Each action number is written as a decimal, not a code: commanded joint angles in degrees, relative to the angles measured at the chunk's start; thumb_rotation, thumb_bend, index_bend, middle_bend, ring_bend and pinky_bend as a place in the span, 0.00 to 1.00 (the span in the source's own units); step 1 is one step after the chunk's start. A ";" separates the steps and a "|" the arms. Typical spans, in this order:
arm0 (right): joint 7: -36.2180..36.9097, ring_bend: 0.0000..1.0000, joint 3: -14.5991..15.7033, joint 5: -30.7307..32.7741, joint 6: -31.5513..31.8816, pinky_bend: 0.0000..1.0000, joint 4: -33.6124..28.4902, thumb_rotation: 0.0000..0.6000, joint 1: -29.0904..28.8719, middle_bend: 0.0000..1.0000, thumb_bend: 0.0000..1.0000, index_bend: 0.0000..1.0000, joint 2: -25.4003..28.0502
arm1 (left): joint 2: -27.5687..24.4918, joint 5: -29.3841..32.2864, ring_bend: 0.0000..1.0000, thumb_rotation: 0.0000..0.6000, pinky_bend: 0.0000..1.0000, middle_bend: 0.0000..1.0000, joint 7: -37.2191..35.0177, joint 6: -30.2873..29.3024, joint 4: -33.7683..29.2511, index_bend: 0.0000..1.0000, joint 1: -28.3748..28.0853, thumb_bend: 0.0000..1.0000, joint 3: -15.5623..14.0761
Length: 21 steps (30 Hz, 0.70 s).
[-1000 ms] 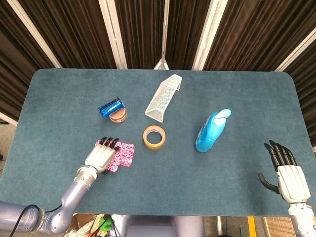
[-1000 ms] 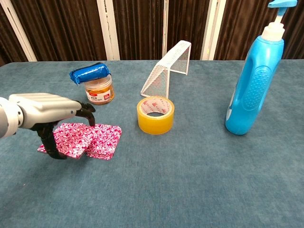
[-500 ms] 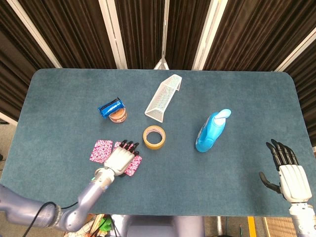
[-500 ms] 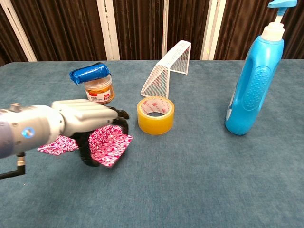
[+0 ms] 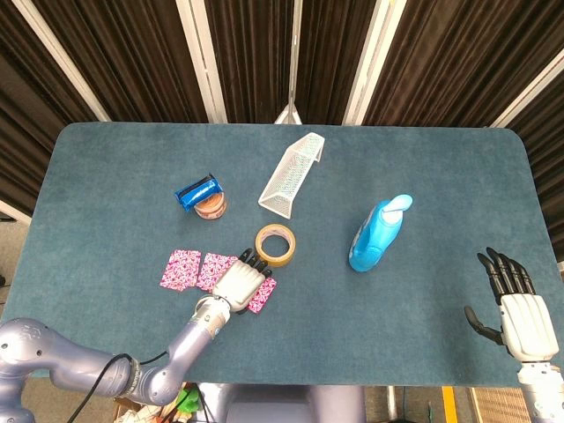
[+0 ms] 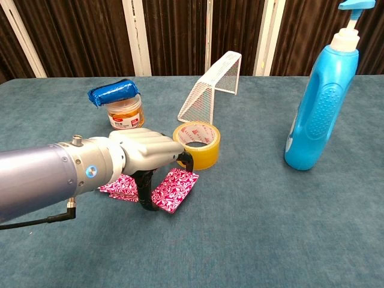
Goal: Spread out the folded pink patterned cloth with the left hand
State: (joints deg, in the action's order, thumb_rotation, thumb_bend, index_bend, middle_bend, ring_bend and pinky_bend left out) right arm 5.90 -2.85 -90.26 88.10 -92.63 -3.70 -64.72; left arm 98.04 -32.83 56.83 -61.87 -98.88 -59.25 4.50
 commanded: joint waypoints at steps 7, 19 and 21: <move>0.02 0.00 0.03 -0.07 0.05 0.09 0.01 1.00 0.04 0.00 0.36 0.00 0.00 | -1.68 -0.97 0.00 1.00 0.00 0.00 -1.60 -1.49 -2.34 0.00 0.47 0.23 -0.08; -0.12 0.00 -0.01 0.15 -0.10 0.09 0.14 1.00 0.05 0.00 0.36 0.00 0.02 | -16.58 -16.96 0.00 1.00 0.00 0.00 -11.37 -11.33 -17.05 0.00 10.11 0.23 -5.35; -0.34 0.00 -0.01 0.23 -0.19 0.09 0.15 1.00 0.04 0.00 0.36 0.00 -0.02 | -20.59 -22.34 0.00 1.00 0.00 0.00 -12.57 -15.36 -19.00 0.00 13.35 0.23 -8.44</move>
State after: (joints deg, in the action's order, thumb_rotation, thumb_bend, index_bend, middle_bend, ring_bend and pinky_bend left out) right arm 5.60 -2.86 -90.05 87.94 -92.48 -3.66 -64.73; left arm 83.75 -47.56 47.11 -71.18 -113.48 -50.97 0.51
